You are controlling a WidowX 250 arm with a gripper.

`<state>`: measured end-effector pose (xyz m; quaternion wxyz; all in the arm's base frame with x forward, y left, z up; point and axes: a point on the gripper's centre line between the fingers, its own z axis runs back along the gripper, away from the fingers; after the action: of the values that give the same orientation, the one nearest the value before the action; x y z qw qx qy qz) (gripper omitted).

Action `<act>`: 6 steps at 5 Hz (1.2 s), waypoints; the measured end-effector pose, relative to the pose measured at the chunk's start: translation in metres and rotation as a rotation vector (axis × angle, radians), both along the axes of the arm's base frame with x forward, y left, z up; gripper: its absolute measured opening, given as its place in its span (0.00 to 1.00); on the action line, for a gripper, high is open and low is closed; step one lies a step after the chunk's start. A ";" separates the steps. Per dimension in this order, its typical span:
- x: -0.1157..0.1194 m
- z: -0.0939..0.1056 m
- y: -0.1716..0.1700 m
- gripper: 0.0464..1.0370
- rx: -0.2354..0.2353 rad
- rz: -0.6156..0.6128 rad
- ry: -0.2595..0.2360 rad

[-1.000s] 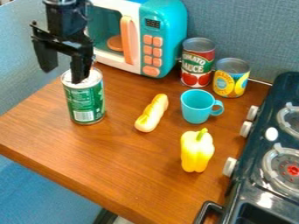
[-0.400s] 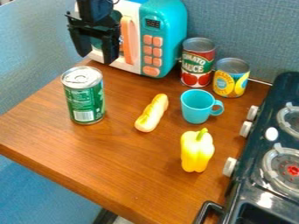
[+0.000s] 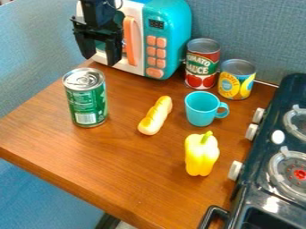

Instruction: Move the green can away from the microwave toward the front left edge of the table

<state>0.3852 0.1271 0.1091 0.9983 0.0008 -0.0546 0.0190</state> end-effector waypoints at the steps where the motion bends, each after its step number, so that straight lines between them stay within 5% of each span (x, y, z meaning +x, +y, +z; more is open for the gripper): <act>1: 0.003 -0.009 0.003 0.97 0.014 0.012 0.009; 2: -0.006 -0.022 0.004 0.97 0.023 0.017 0.041; 4: -0.055 -0.058 -0.004 0.97 0.032 0.014 0.198; 6: -0.084 -0.040 -0.006 0.97 0.058 0.005 0.204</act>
<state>0.3013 0.1212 0.0692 0.9982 0.0315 0.0466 0.0196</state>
